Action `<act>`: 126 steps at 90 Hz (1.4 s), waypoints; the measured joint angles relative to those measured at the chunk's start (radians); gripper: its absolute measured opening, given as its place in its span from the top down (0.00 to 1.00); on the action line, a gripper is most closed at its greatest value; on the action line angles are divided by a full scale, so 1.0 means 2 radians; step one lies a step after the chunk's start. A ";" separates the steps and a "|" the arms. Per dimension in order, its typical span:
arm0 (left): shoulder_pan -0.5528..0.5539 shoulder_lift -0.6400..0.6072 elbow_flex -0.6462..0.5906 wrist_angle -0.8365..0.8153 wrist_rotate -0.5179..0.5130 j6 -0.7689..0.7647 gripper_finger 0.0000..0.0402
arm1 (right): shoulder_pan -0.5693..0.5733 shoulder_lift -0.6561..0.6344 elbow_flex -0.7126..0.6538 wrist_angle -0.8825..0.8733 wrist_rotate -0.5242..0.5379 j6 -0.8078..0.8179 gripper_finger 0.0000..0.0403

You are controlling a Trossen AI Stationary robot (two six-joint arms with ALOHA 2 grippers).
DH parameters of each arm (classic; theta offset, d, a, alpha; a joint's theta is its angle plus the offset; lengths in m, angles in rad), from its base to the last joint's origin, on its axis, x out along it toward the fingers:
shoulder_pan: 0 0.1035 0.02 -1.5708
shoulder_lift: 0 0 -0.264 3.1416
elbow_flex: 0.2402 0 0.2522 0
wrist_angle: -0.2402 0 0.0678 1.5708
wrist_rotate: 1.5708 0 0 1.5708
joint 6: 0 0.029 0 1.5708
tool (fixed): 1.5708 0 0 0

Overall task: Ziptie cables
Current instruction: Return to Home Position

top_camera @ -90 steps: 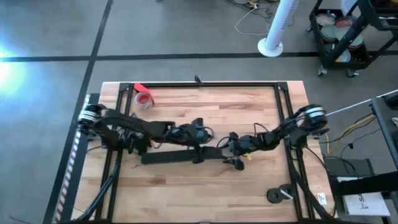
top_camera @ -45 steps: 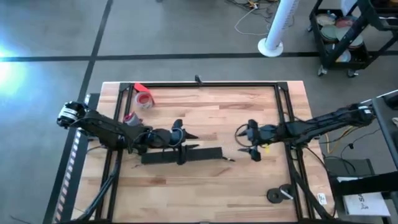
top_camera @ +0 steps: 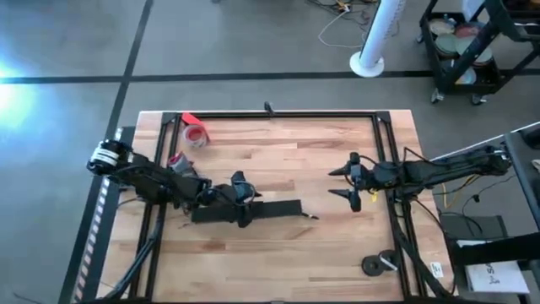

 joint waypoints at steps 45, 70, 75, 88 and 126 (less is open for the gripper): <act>-0.003 0.026 0.069 -0.059 0.022 -0.039 0.39 | 0.000 0.058 -0.003 -0.013 0.007 0.026 0.38; -0.004 0.045 0.068 -0.075 0.018 -0.042 0.18 | 0.000 0.103 -0.004 -0.006 0.007 0.030 0.35; -0.004 0.058 0.067 -0.075 0.031 -0.045 0.17 | 0.000 0.109 -0.004 -0.007 0.007 0.036 0.35; -0.004 0.109 0.076 -0.069 0.063 -0.053 0.21 | 0.000 0.119 -0.004 -0.010 0.007 0.042 0.36; -0.002 0.194 0.207 -0.124 0.080 0.027 0.50 | 0.000 0.111 -0.007 -0.059 0.009 0.053 0.43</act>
